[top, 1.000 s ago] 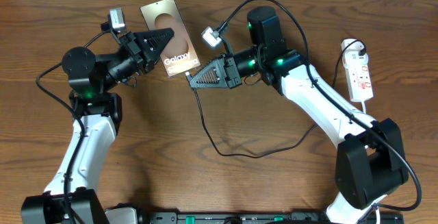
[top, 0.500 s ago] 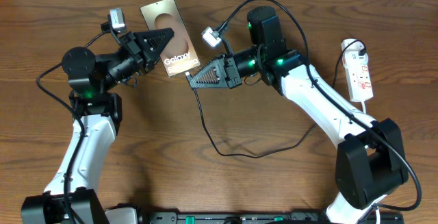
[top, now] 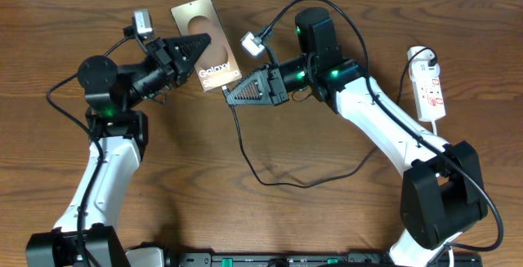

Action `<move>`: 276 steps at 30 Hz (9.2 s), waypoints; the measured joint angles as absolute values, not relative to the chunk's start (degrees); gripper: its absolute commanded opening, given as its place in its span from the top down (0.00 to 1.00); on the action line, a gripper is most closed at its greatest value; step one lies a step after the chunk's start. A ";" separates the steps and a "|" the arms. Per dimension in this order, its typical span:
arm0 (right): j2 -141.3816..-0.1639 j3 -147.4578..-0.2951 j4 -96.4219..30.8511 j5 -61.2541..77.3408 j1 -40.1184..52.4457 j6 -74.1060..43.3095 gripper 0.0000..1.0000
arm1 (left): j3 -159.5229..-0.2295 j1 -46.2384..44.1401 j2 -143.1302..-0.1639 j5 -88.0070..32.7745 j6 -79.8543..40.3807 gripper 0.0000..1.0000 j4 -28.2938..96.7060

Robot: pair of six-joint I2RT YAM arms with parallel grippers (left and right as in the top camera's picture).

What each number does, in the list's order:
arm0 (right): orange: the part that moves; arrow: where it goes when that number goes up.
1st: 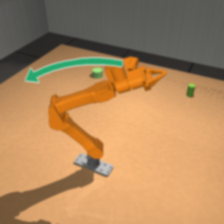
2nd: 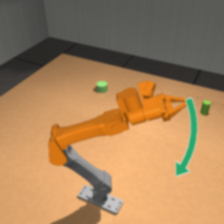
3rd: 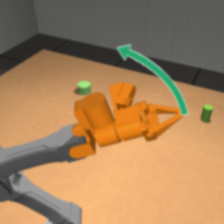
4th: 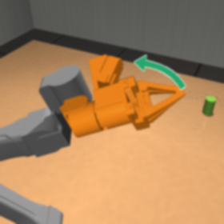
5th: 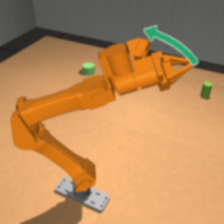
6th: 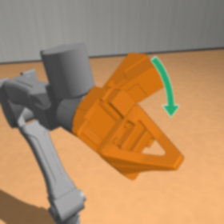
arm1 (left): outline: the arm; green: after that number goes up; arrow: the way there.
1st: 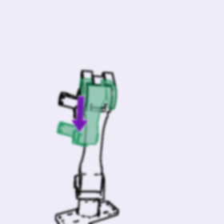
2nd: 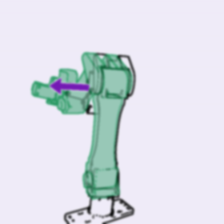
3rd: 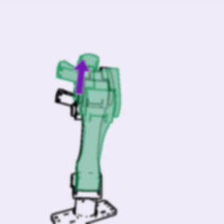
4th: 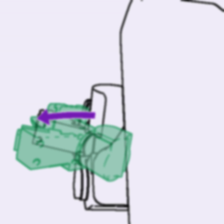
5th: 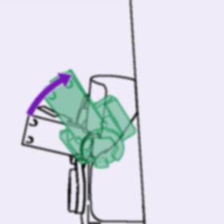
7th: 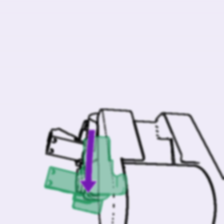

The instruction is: Plug charger to phone and switch on socket

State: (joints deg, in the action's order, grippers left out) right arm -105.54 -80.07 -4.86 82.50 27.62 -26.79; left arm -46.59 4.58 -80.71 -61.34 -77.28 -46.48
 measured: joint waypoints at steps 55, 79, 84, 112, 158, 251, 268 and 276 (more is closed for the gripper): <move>-105.56 -79.40 3.77 76.90 27.66 -42.24 0.99 | -46.59 5.91 -80.73 -61.08 -73.43 0.93 -46.35; -105.56 -79.48 4.75 79.77 26.11 -41.39 0.41 | -46.59 6.76 -80.73 -68.95 -73.30 0.92 -45.45; -105.56 -79.50 1.91 82.15 26.35 -38.74 0.51 | -46.59 6.74 -80.73 -68.90 -73.19 0.93 -45.47; -105.65 -79.59 -6.72 82.19 28.69 -29.56 0.99 | -46.59 6.76 -80.71 -69.78 -71.35 0.93 -46.28; -106.13 -78.22 -0.03 79.72 28.91 -40.84 0.99 | -46.98 8.03 -80.68 -72.93 -64.18 0.93 -43.07; -100.47 -79.75 -29.10 68.73 31.38 -0.93 0.99 | -47.11 7.11 -82.94 -78.52 -67.40 0.93 -39.46; -100.55 -79.24 -25.56 70.87 30.22 -8.97 0.99 | -47.13 7.20 -82.87 -79.64 -62.94 0.93 -44.45; -100.73 -78.72 -23.27 71.77 30.11 -9.67 0.99 | -47.13 7.51 -82.87 -80.44 -62.92 0.93 -44.66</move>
